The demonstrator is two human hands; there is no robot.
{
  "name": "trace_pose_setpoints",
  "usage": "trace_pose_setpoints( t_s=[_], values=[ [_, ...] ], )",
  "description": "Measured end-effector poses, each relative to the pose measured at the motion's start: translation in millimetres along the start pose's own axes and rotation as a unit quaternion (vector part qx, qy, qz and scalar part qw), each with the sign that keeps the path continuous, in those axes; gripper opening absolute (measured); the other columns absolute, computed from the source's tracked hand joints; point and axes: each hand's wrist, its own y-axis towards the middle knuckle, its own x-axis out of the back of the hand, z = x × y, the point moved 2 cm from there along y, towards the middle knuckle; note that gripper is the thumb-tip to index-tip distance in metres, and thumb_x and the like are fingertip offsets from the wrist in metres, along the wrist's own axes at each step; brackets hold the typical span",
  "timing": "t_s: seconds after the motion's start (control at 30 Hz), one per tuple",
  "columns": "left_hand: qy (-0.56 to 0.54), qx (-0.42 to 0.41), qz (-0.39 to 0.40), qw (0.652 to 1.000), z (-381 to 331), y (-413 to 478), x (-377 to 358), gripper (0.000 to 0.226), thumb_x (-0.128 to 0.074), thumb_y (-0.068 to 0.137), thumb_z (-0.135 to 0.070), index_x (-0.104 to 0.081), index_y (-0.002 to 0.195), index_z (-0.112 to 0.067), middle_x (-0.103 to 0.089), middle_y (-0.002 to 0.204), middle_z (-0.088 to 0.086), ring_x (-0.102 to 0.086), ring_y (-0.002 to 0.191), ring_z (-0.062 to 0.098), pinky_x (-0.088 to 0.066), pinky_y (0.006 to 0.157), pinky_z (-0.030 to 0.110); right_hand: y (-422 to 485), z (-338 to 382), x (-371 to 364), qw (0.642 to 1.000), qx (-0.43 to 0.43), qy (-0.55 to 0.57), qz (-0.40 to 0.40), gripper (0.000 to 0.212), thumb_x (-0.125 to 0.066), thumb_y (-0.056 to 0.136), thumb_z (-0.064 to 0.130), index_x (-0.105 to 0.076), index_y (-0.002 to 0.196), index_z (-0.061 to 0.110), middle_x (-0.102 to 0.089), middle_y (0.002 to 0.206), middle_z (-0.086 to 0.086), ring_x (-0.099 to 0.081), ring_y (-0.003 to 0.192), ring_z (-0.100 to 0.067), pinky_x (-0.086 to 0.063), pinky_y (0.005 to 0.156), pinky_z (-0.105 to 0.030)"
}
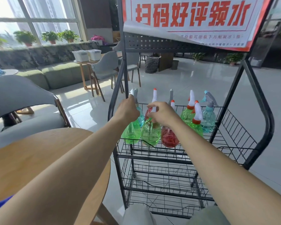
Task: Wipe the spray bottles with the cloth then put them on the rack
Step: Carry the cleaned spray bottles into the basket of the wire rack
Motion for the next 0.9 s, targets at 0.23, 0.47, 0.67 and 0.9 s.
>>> trace_pose_setpoints(
  t_s=[0.23, 0.47, 0.67, 0.9],
  values=[
    [-0.012, -0.027, 0.017, 0.999, 5.5, -8.0, 0.4, 0.065, -0.066, 0.092, 0.009, -0.038, 0.148, -0.009, -0.059, 0.111, 0.014, -0.061, 0.081, 0.025, -0.046, 0.055, 0.029, -2.4, -0.3, -4.2, 1.0, 0.001, 0.018, -0.016, 0.04, -0.072, 0.101, 0.018, -0.066, 0.14, 0.021, -0.066, 0.14, -0.014, -0.073, 0.099, -0.027, -0.058, 0.078, -0.033],
    [-0.062, -0.019, -0.003, 0.998, 9.6, -8.7, -6.0, 0.064, -0.066, 0.091, 0.012, -0.037, 0.143, -0.01, -0.058, 0.126, 0.021, -0.064, 0.095, 0.035, -0.057, 0.066, 0.043, -1.9, -5.5, -5.7, 0.999, -0.004, 0.012, -0.032, 0.038, -0.07, 0.103, 0.021, -0.066, 0.14, 0.022, -0.071, 0.128, -0.012, -0.067, 0.093, -0.023, -0.044, 0.061, -0.024],
    [-0.066, -0.01, 0.005, 0.998, 7.1, -4.2, -11.1, 0.064, -0.063, 0.09, 0.013, -0.035, 0.144, -0.008, -0.055, 0.129, 0.022, -0.063, 0.101, 0.039, -0.061, 0.078, 0.048, -0.8, -6.5, -2.9, 1.0, -0.006, -0.007, -0.029, 0.037, -0.066, 0.105, 0.02, -0.065, 0.142, 0.022, -0.071, 0.125, -0.011, -0.07, 0.09, -0.025, -0.048, 0.063, -0.029],
    [-0.018, -0.003, -0.002, 1.0, -1.8, -1.9, -3.2, 0.056, -0.066, 0.099, -0.007, -0.033, 0.144, -0.008, -0.05, 0.134, 0.023, -0.064, 0.102, 0.042, -0.059, 0.087, 0.052, -0.7, -1.5, 1.1, 0.999, 0.0, -0.032, -0.039, 0.034, -0.064, 0.106, 0.028, -0.065, 0.139, 0.023, -0.066, 0.133, -0.015, -0.064, 0.097, -0.025, -0.05, 0.084, -0.033]
  ],
)
